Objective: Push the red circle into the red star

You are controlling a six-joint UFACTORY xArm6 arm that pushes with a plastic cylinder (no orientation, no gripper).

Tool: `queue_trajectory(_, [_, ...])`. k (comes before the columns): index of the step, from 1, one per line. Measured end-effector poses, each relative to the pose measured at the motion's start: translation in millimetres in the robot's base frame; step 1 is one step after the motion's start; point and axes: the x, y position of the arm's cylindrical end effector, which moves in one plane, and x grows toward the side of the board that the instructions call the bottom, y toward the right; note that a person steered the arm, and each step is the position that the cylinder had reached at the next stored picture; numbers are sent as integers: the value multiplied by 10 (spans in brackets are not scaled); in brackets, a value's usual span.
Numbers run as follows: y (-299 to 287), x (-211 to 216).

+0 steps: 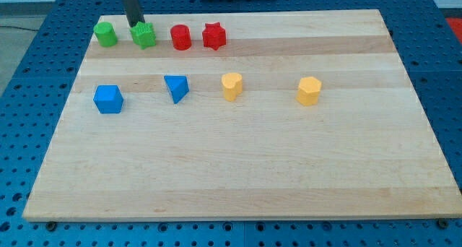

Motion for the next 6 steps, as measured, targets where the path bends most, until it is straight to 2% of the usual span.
queue_trajectory(1, [0,15])
queue_trajectory(2, [433,11])
queue_trajectory(3, [565,113])
queue_trajectory(4, [374,507])
queue_trajectory(5, [566,595])
queue_trajectory(6, [1232,483])
